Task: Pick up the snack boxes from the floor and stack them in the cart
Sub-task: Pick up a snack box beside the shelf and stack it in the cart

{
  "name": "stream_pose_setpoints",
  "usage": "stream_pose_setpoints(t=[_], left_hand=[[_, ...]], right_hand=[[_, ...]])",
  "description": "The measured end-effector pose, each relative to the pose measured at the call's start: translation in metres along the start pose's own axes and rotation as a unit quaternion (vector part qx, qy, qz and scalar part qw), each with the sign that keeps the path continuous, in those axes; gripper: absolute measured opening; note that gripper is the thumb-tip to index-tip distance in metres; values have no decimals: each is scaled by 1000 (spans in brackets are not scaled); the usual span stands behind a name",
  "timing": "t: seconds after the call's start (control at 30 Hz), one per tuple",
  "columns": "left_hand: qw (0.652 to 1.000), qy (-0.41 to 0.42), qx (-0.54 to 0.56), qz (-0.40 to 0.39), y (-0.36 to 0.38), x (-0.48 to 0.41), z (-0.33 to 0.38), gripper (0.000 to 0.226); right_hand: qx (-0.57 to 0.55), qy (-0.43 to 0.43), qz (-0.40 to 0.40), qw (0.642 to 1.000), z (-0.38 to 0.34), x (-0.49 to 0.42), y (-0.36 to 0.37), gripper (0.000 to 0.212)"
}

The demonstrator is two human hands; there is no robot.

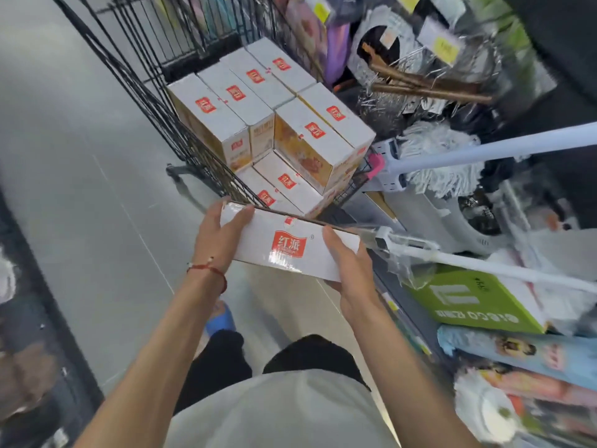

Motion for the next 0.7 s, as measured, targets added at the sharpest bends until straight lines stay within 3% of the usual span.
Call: stream_pose_setpoints(t=[0.1,0.33,0.4,0.47,0.7], left_hand=[[999,-2,-11,-32,-16,-36,30,53],[993,0,-50,-105,-9,-101,74,32],[991,-4,-73,-114,-1,-121,84,43],[987,3,-98,-127,9,-140,95,57],[970,8,-176,-164,43,-197,120,47]], right_hand=[[-28,1,31,999,-12,-9,33,41],[-82,9,107,991,-28,-48,60,41],[-97,21,129,987,-32,-65,61,43],[-116,32,135,984,-39,-81,64,46],[-181,54,147,971,-51,-129,61,59]])
Point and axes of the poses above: each hand's wrist, its own x-axis away from the middle knuckle, its own y-axis out of the palm, z = x × y, the point moved 6 cm from there along -x, towards the middle knuckle, and after that the axes turned 5 degrees about -z, right-handed, at the moved point
